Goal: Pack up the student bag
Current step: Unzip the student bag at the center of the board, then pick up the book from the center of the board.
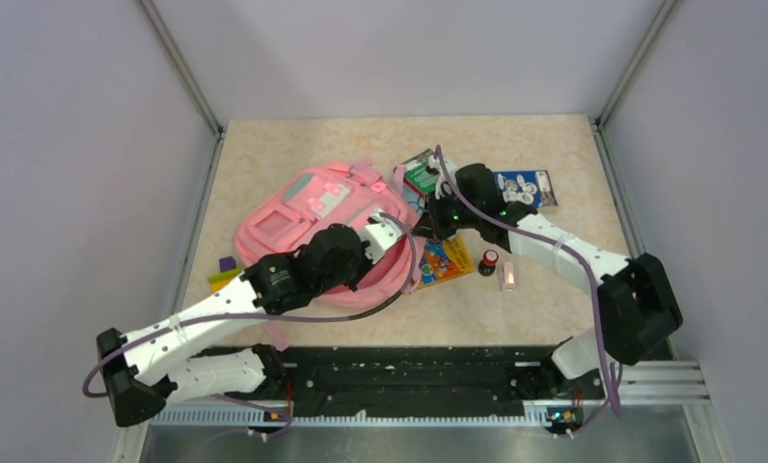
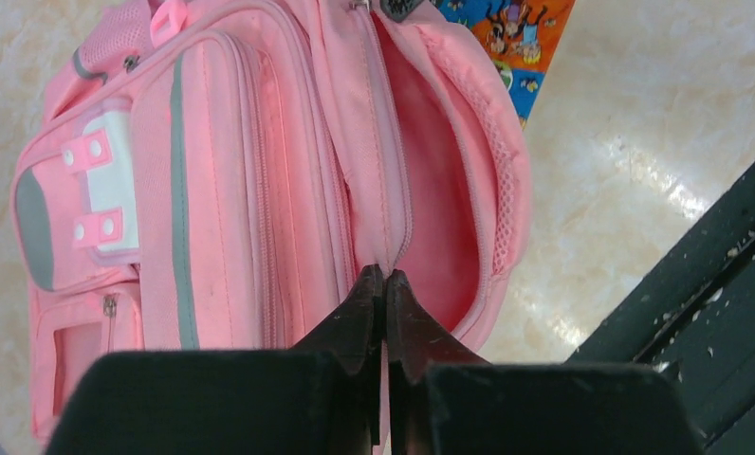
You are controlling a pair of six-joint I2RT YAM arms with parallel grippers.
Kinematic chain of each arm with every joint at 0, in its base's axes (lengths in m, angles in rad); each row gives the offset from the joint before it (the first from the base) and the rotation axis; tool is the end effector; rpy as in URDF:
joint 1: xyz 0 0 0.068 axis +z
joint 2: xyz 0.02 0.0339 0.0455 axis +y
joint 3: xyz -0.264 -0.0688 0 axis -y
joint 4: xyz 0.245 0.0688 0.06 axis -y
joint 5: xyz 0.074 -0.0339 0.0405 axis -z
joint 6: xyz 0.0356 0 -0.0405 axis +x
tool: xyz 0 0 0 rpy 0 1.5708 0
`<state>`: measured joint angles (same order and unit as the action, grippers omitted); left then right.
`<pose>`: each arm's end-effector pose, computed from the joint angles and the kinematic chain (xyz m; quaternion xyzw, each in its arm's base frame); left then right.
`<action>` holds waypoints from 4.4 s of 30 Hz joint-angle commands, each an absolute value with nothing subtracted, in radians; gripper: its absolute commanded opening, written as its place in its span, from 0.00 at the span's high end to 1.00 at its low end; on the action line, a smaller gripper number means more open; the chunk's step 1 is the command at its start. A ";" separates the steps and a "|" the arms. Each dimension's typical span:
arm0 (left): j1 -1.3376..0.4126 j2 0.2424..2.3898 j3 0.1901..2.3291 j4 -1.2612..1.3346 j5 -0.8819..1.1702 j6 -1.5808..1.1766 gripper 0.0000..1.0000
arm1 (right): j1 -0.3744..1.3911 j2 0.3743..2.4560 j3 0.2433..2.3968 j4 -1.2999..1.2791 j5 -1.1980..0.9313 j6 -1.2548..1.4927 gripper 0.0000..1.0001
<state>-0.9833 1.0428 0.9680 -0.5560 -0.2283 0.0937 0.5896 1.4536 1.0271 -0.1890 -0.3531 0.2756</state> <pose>0.1306 -0.1816 0.3190 0.4100 0.7869 -0.1019 0.4499 0.2630 0.1908 0.2669 -0.2164 0.8509 0.3313 0.3455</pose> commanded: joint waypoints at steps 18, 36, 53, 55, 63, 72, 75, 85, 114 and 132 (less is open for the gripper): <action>-0.989 1.101 0.962 -0.326 -0.246 -0.061 0.34 | 0.562 1.433 0.916 -0.009 -0.491 0.308 1.00; -0.989 1.300 1.027 -0.389 -0.529 -0.187 0.34 | 0.563 1.374 0.894 -0.015 -0.481 0.282 1.00; -0.988 1.228 1.093 -0.547 -0.553 -0.068 1.00 | 0.563 1.401 0.931 -0.027 -0.423 0.250 1.00; -0.988 1.153 1.115 -0.563 -0.524 0.008 1.00 | 0.563 1.420 0.971 -0.048 -0.441 0.254 1.00; -0.979 0.956 1.223 -0.637 -0.650 0.275 1.00 | 0.560 1.548 1.211 -0.185 -0.539 0.248 1.00; -0.971 0.820 1.288 -0.536 -0.606 0.403 1.00 | 0.560 1.751 1.416 -0.238 -0.677 0.227 1.00; -0.970 0.809 1.318 -0.549 -0.580 0.395 1.00 | 0.560 1.837 1.459 -0.225 -0.697 0.238 1.00; -0.969 0.794 1.344 -0.580 -0.556 0.366 1.00 | 0.561 2.052 1.591 -0.074 -0.736 0.316 1.00; -0.375 0.917 1.114 -0.344 -0.475 0.069 1.00 | 0.451 1.708 1.347 -0.190 -0.455 0.285 0.23; -0.361 0.838 1.008 -0.281 -0.451 0.050 1.00 | 0.489 1.893 1.197 0.013 -0.641 0.373 0.33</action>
